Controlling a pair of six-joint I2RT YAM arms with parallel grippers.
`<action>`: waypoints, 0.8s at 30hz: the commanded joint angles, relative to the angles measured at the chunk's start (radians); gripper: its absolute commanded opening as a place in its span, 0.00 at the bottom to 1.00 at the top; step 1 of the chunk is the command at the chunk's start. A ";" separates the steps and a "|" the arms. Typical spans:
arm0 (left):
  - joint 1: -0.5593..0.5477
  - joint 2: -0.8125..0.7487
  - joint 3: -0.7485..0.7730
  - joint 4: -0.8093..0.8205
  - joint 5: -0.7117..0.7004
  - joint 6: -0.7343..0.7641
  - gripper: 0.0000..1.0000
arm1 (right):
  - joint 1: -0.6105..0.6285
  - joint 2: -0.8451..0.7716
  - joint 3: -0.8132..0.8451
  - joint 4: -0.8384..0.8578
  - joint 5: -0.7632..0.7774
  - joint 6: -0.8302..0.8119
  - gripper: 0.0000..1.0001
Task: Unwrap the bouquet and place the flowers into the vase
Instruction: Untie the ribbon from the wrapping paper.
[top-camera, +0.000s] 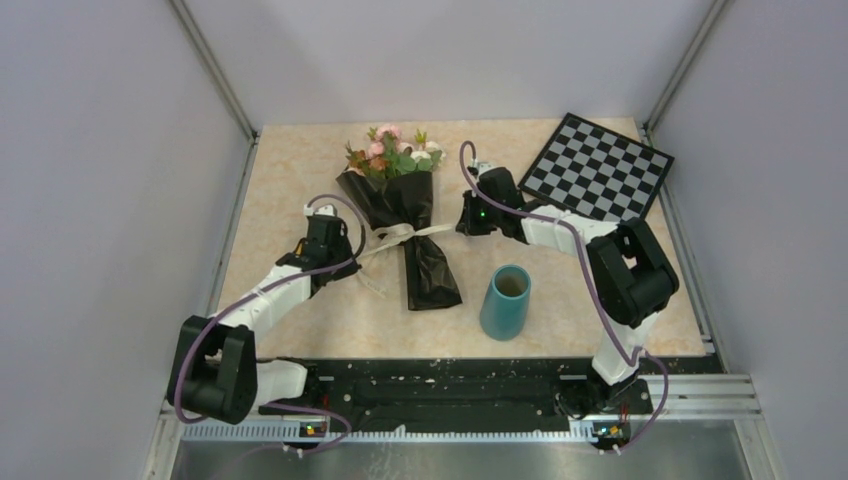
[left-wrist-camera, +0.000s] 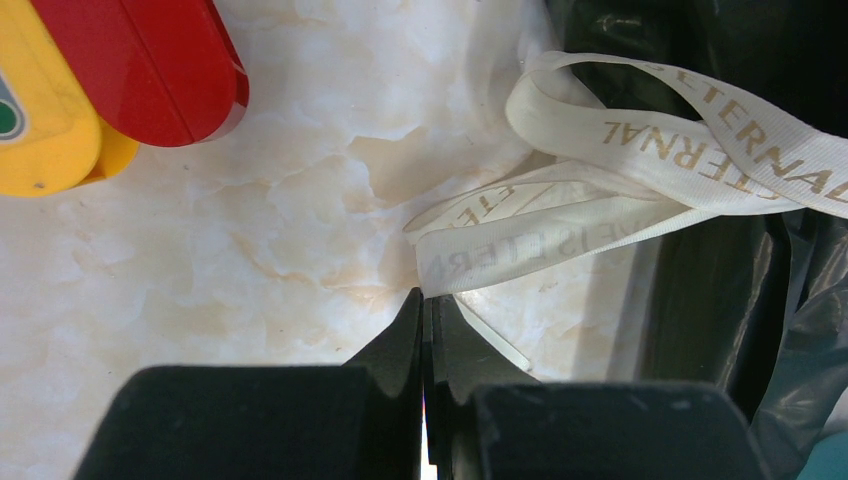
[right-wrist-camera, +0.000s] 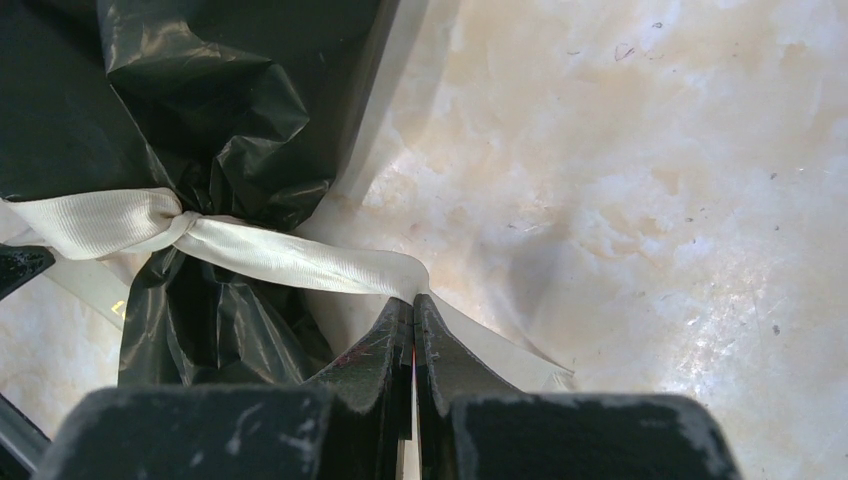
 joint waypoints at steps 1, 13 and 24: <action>0.023 -0.039 -0.011 -0.010 -0.009 0.019 0.00 | -0.029 -0.062 -0.011 0.028 0.034 -0.008 0.00; 0.060 -0.059 -0.024 -0.015 0.006 0.028 0.00 | -0.055 -0.091 -0.034 0.023 0.042 -0.013 0.00; 0.086 -0.061 -0.022 -0.017 0.014 0.037 0.00 | -0.081 -0.112 -0.050 0.014 0.048 -0.024 0.00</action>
